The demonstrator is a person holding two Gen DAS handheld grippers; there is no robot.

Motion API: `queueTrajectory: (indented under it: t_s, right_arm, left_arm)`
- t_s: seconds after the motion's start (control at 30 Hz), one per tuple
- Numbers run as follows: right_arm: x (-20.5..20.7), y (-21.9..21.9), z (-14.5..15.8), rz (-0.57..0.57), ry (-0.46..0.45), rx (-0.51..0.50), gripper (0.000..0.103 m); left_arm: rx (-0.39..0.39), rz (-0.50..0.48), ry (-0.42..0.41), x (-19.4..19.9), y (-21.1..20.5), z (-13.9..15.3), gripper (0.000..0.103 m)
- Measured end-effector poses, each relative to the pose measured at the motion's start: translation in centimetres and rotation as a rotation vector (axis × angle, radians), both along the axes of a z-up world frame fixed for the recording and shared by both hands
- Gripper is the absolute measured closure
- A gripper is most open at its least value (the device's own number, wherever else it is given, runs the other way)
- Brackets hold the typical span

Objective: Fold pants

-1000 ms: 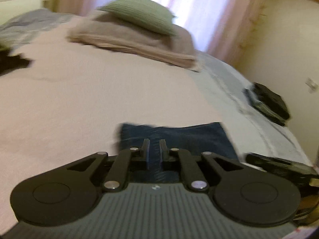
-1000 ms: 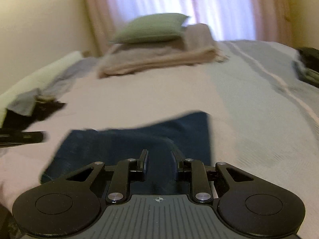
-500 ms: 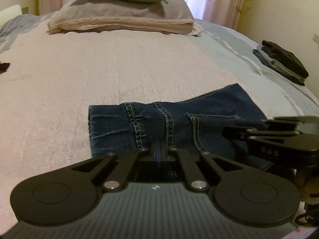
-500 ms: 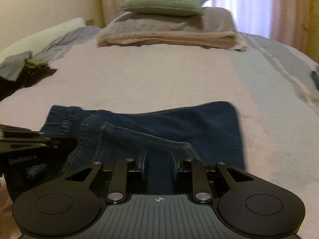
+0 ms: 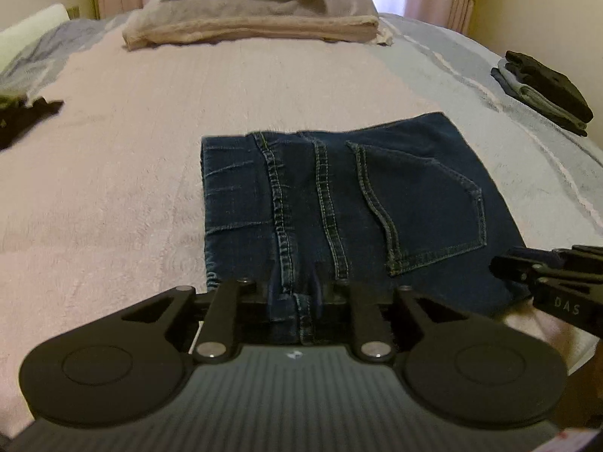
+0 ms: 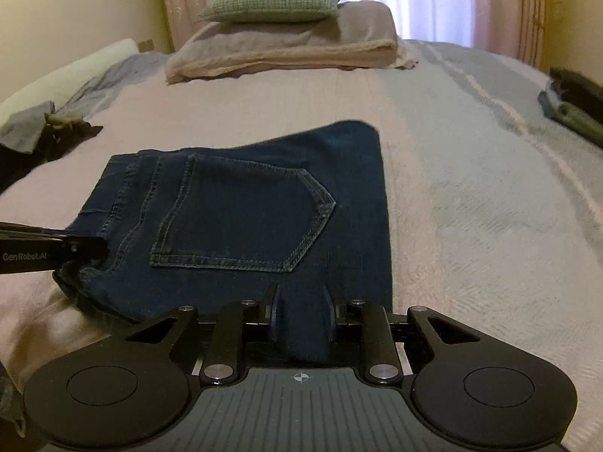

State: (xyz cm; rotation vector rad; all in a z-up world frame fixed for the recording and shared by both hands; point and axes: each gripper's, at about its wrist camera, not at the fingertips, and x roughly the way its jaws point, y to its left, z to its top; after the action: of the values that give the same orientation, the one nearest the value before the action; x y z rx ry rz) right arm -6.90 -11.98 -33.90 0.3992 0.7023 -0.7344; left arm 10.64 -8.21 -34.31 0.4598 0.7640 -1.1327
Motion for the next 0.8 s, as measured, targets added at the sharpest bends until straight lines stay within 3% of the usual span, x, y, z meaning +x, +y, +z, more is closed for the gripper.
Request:
queueTrajectory:
  t_s: [0.17,0.4,0.5,0.63,0.8]
  right_arm:
    - [-1.0,2.3,2.5,-0.001,-0.046,0.000,0.082]
    - [-3.4,6.7,3.9,-0.056,-0.075,0.008,0.080]
    - [-4.2,7.8,3.4,-0.106,-0.069,0.034,0.070]
    - [-4.5,6.9,2.9,-0.156,-0.103,0.059,0.066]
    - [-3.5,1.4,2.8,-0.245,-0.207,0.038,0.063]
  left_arm:
    - [-0.027,-0.004,-0.010,-1.4,2.2,2.4,0.086]
    - [-0.089,-0.017,0.004,-2.5,7.7,3.9,0.074]
    - [-0.106,-0.013,0.039,-1.9,9.8,3.1,0.068]
    - [-0.128,-0.022,0.087,1.0,10.3,2.2,0.068]
    - [-0.186,-0.115,0.059,6.4,5.8,3.5,0.068]
